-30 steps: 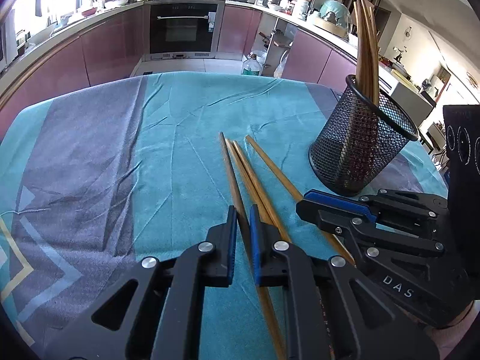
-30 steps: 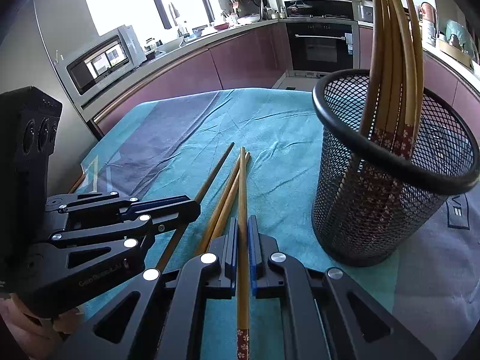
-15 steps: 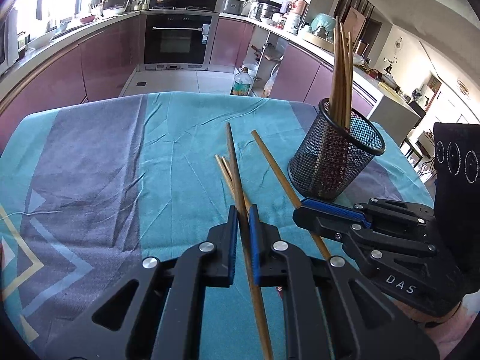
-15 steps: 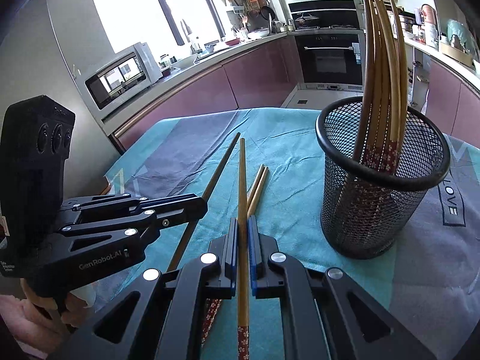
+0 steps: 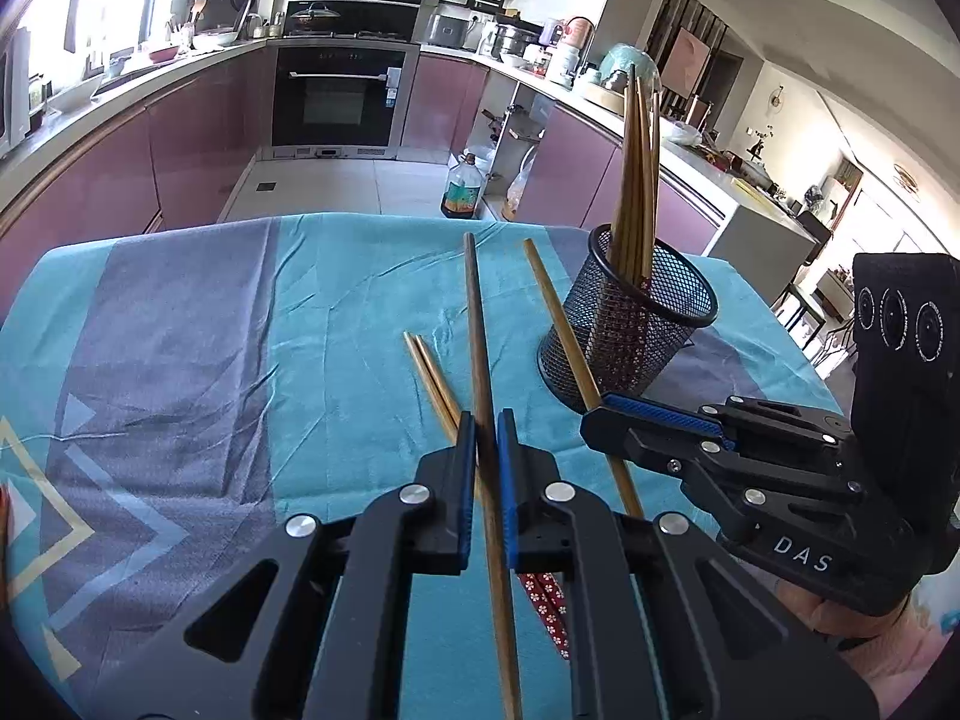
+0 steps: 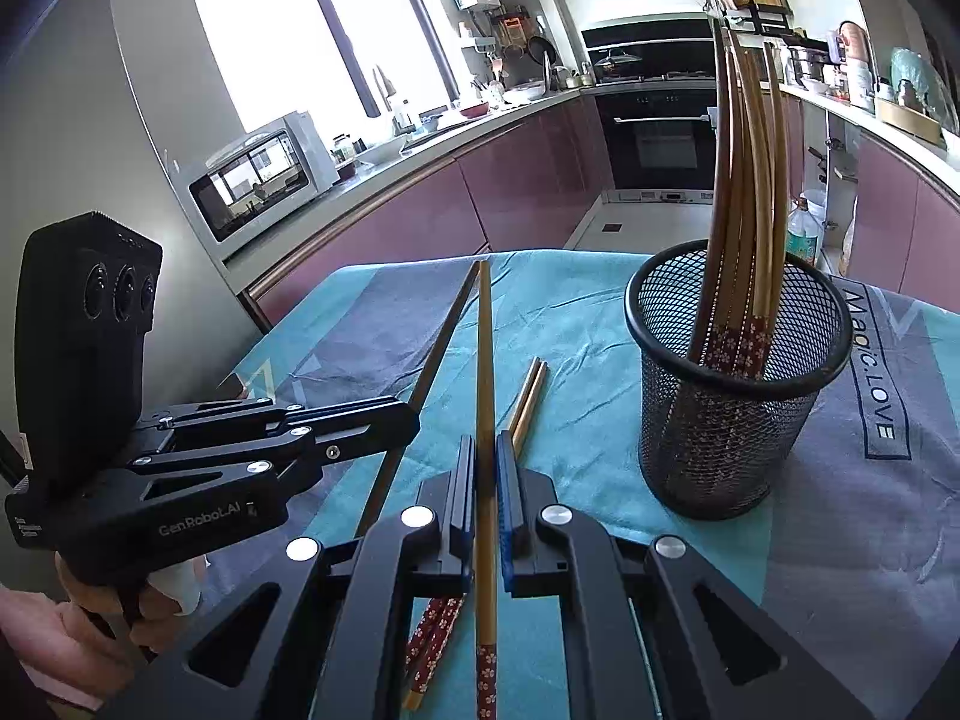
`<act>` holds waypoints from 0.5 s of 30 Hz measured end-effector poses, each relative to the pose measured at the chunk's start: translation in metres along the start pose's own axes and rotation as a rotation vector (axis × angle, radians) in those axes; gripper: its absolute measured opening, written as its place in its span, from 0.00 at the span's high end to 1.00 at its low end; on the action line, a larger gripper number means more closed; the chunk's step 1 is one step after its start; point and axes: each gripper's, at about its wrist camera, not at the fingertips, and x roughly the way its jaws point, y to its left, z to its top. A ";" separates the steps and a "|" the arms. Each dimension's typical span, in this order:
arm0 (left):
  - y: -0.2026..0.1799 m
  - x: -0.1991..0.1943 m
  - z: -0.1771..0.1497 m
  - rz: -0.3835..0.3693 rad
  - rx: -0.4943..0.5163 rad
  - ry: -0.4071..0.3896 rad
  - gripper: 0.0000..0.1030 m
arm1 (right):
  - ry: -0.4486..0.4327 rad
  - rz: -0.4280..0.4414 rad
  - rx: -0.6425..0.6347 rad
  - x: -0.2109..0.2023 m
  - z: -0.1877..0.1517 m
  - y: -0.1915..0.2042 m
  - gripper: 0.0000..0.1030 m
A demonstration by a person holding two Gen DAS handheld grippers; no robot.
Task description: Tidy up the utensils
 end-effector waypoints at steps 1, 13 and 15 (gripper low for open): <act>0.001 -0.003 0.000 -0.002 0.000 -0.002 0.92 | -0.002 -0.001 0.000 -0.001 0.000 0.000 0.95; -0.002 -0.016 0.003 -0.018 0.009 -0.028 0.93 | -0.037 -0.007 0.004 -0.014 0.003 0.001 0.95; -0.003 -0.018 0.004 -0.022 0.010 -0.032 0.93 | -0.045 -0.007 0.004 -0.019 0.003 -0.001 0.95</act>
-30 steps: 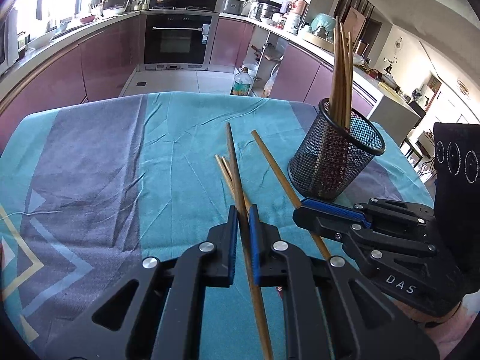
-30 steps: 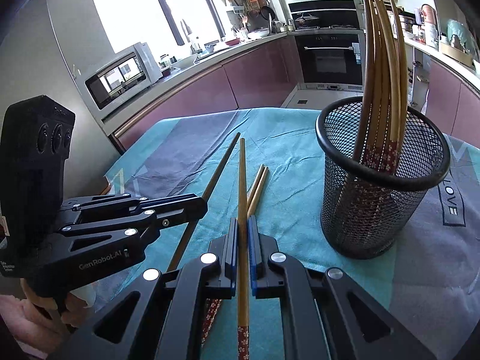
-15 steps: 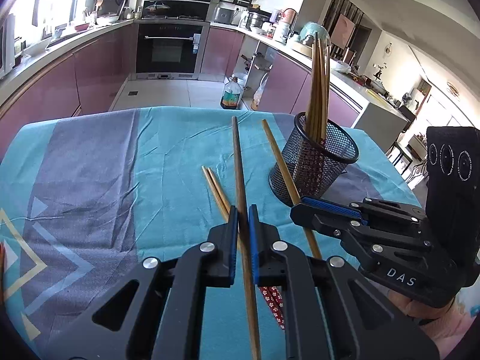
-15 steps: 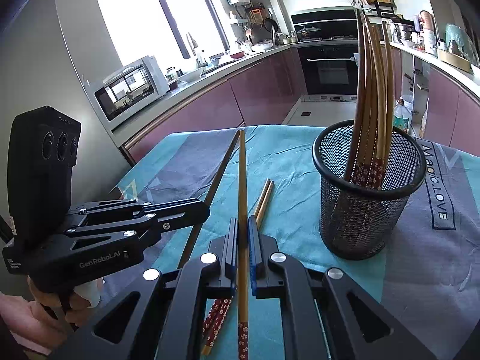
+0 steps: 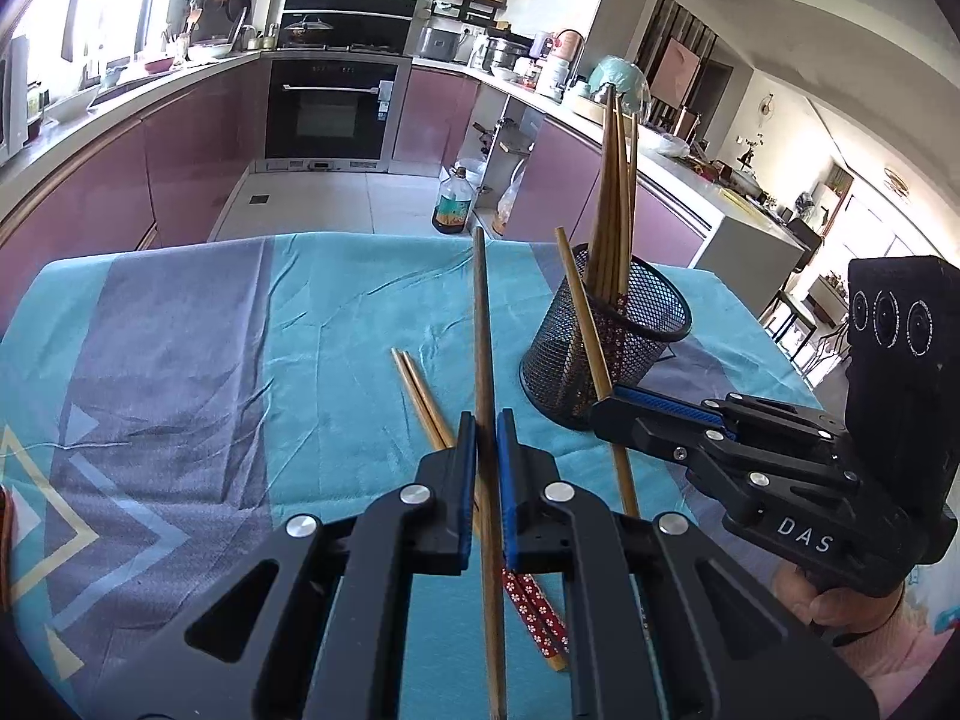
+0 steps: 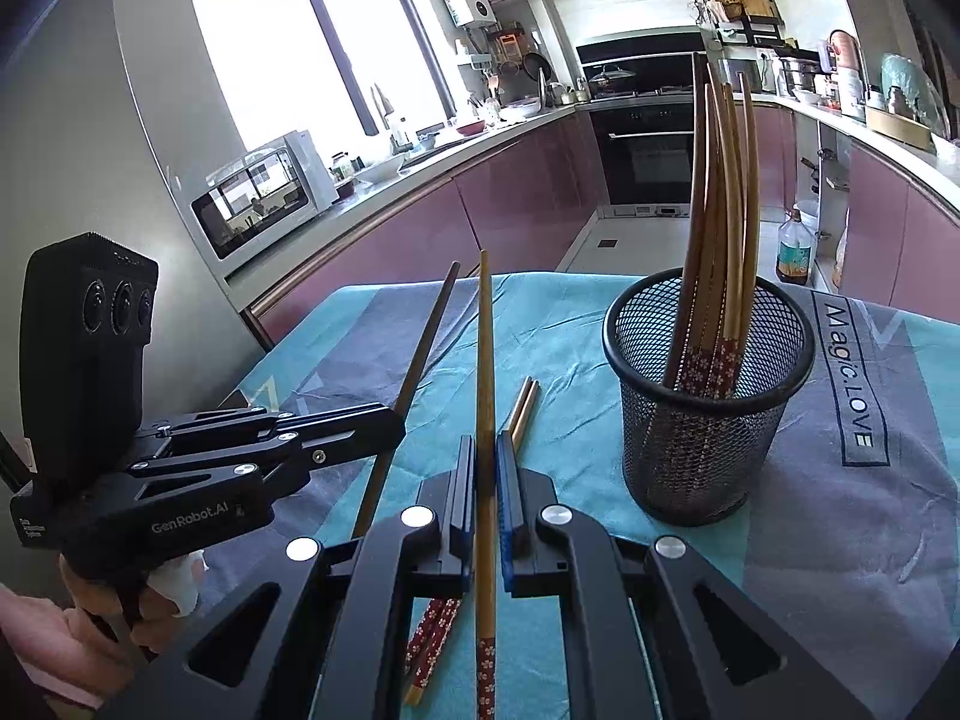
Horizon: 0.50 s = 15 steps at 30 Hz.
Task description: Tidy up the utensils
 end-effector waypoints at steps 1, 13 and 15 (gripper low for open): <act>0.000 -0.001 0.000 -0.001 0.002 -0.003 0.93 | -0.004 -0.001 -0.001 -0.001 0.000 -0.002 0.95; -0.009 -0.012 0.007 -0.025 0.030 -0.027 0.93 | -0.043 -0.015 0.004 -0.015 0.004 -0.005 0.95; -0.012 -0.012 0.008 -0.028 0.036 -0.029 0.93 | -0.049 -0.017 0.005 -0.017 0.005 -0.007 0.95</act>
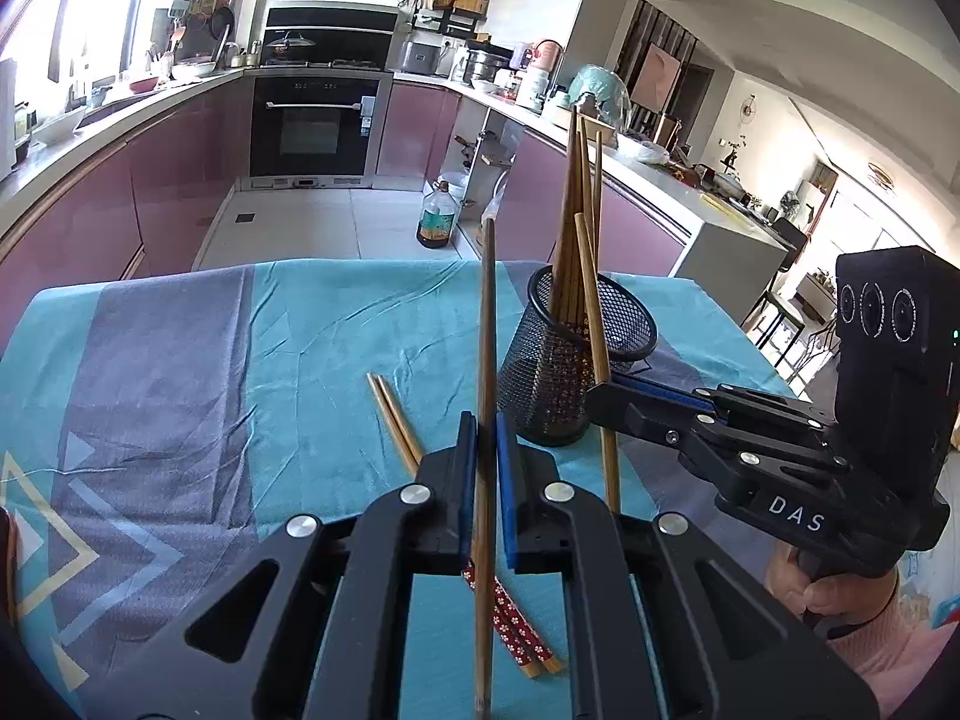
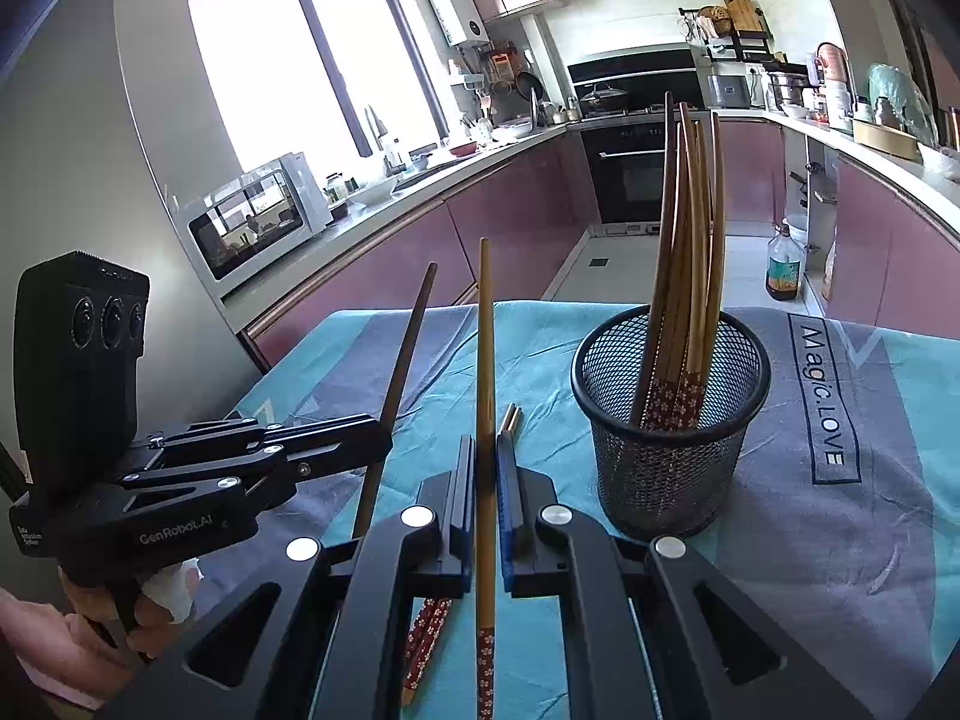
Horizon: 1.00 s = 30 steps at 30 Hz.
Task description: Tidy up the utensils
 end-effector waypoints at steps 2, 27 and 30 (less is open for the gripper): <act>-0.003 0.001 0.002 -0.001 0.004 -0.003 0.93 | -0.007 -0.003 0.000 -0.003 0.001 -0.001 0.95; -0.017 -0.005 0.027 -0.074 0.039 -0.070 0.93 | -0.103 -0.030 0.004 -0.031 0.017 -0.016 0.95; -0.017 -0.005 0.030 -0.081 0.039 -0.078 0.93 | -0.112 -0.031 0.005 -0.034 0.021 -0.019 0.95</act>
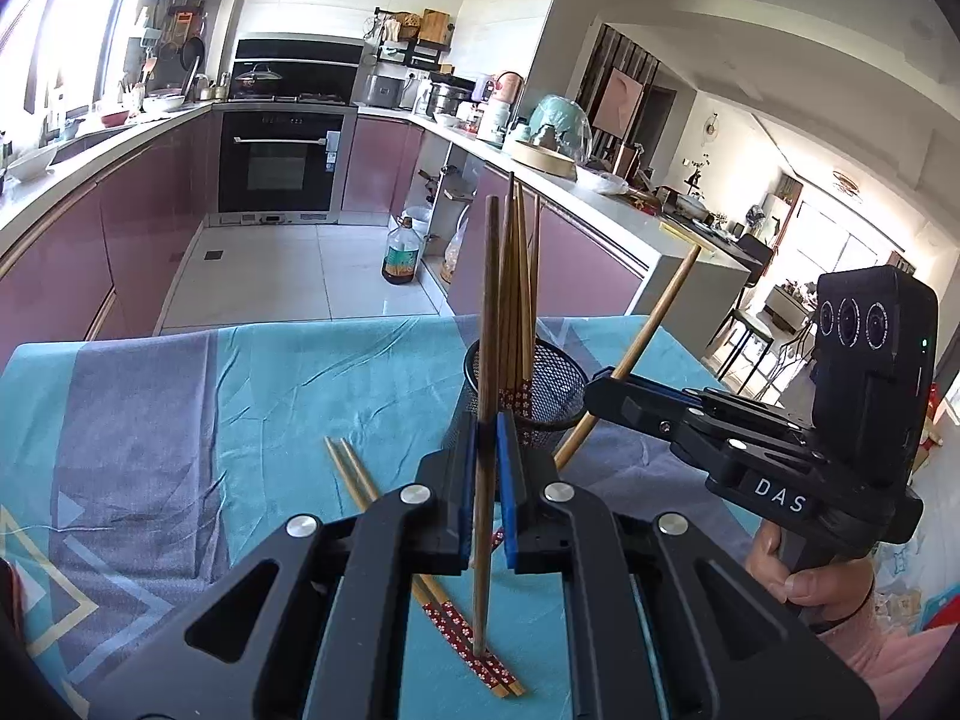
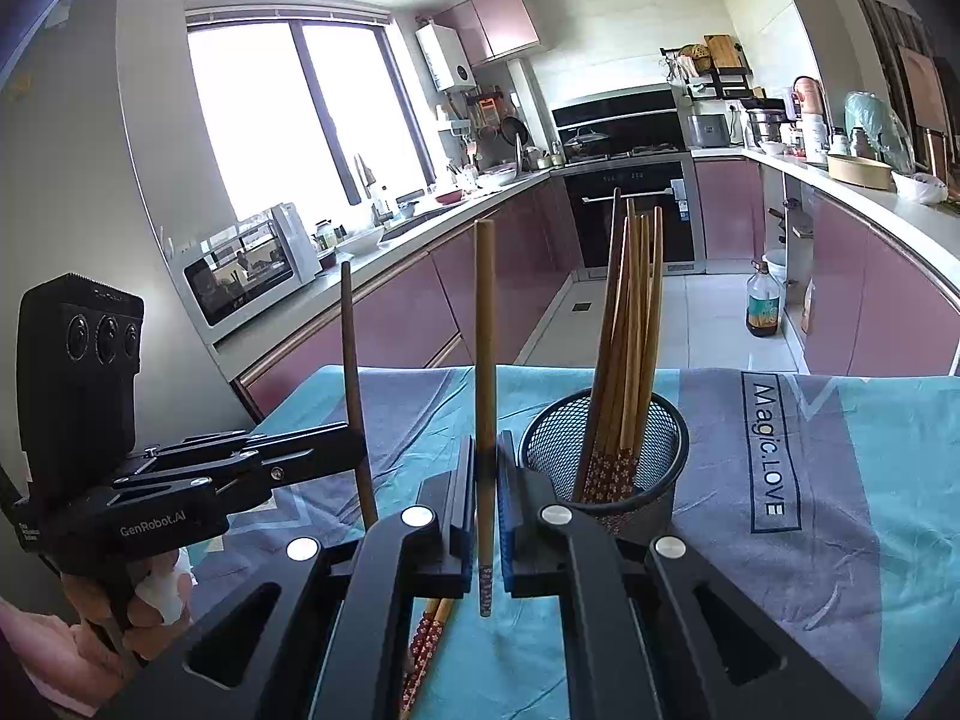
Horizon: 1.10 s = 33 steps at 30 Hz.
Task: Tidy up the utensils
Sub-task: 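Lower the held chopstick into the mesh cup with the right gripper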
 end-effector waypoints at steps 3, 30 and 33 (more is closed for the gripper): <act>0.000 -0.001 0.001 -0.009 -0.001 -0.007 0.93 | -0.009 -0.002 0.000 -0.003 0.001 -0.002 0.95; -0.003 -0.012 0.017 -0.044 0.019 -0.067 0.93 | -0.095 -0.034 -0.035 -0.032 0.022 -0.006 0.95; -0.004 -0.015 0.019 -0.045 0.024 -0.080 0.93 | -0.106 -0.039 -0.042 -0.035 0.026 -0.006 0.95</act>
